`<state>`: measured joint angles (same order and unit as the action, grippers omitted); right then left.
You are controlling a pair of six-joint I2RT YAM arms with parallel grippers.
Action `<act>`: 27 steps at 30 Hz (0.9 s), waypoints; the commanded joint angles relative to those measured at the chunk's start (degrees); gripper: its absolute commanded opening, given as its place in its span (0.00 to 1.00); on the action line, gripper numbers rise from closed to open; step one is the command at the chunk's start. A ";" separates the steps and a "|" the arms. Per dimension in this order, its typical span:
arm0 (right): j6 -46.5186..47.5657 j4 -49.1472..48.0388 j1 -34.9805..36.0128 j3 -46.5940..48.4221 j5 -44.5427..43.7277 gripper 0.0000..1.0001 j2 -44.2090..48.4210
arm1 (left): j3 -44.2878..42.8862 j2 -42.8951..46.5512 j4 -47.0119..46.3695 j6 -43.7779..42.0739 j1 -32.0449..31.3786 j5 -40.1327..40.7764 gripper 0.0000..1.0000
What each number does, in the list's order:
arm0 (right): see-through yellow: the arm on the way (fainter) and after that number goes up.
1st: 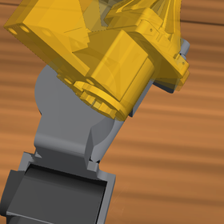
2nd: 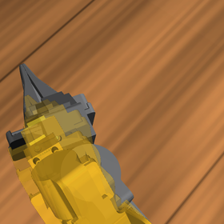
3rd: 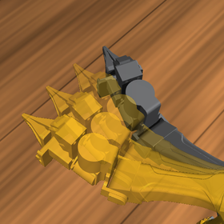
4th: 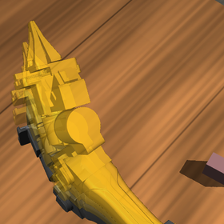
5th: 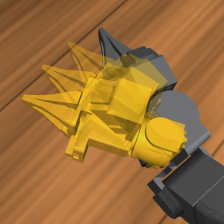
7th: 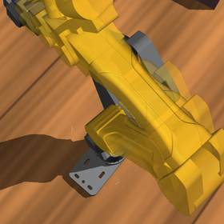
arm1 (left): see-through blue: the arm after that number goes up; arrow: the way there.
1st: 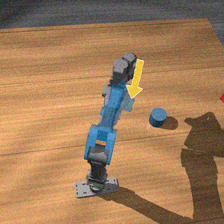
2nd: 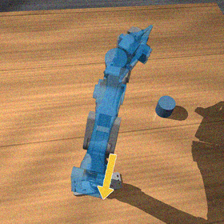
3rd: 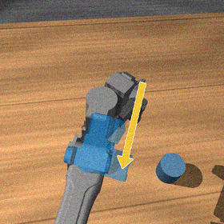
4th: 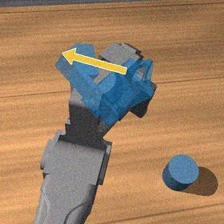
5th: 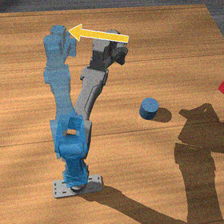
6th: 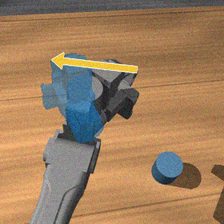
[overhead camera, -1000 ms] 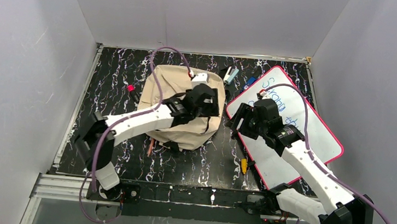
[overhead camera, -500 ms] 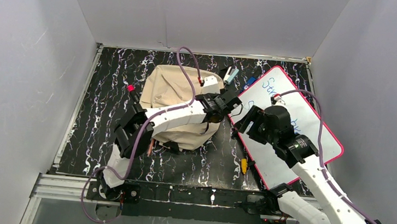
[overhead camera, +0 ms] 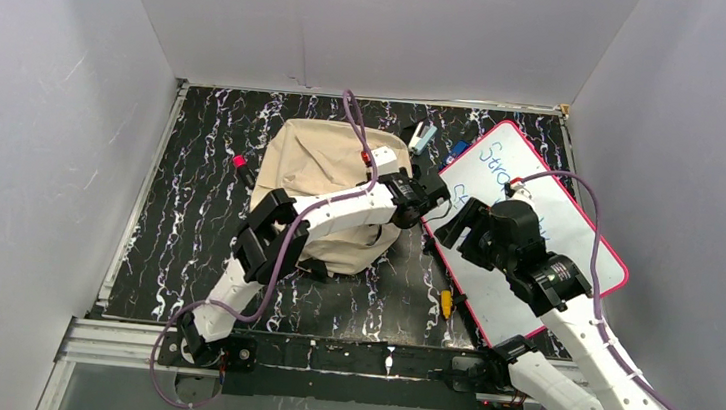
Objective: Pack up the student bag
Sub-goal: Zip the student bag at the center of the board.
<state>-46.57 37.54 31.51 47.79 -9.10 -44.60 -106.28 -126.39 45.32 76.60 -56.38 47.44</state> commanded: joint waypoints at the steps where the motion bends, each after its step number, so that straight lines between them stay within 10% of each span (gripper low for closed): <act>1: -0.64 -0.54 -0.18 1.49 -1.11 0.78 1.06 | -3.08 -0.94 3.98 4.17 0.01 6.52 0.61; 27: -0.37 -2.18 -0.20 0.40 0.66 0.79 0.11 | 6.27 3.38 6.75 6.06 4.08 7.96 0.20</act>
<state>-46.57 37.58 31.51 47.79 -8.62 -44.64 -101.47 -127.70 48.31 83.31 -53.84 50.39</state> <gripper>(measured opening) 0.786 0.240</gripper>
